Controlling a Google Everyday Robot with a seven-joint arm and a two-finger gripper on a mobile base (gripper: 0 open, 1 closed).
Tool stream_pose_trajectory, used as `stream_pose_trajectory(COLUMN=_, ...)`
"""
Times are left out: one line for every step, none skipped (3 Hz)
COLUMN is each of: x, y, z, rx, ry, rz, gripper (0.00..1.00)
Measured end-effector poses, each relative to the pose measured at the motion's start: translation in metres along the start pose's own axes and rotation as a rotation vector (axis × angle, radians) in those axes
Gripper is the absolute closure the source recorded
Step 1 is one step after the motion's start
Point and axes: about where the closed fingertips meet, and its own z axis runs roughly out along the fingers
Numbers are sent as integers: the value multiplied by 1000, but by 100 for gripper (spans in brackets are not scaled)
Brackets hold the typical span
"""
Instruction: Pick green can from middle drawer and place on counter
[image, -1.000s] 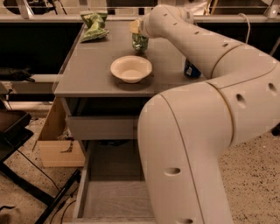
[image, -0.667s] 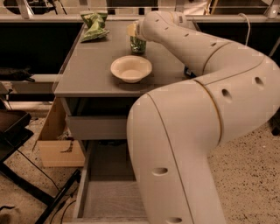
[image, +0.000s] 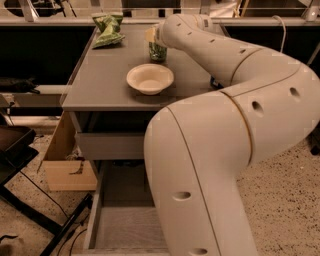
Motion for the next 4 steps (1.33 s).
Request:
stream_pose_trajectory(x=0, y=0, z=0, rx=0, ry=0, rz=0, gripper=36)
stream_pose_trajectory(x=0, y=0, z=0, rx=0, ry=0, rz=0, gripper=13)
stream_pose_trajectory(x=-19, y=13, z=-14, rx=-44, ry=15, rz=-10, gripper=0)
stream_pose_trajectory(x=-41, y=25, z=-33, rx=-85, ry=28, rz=-28, gripper=0)
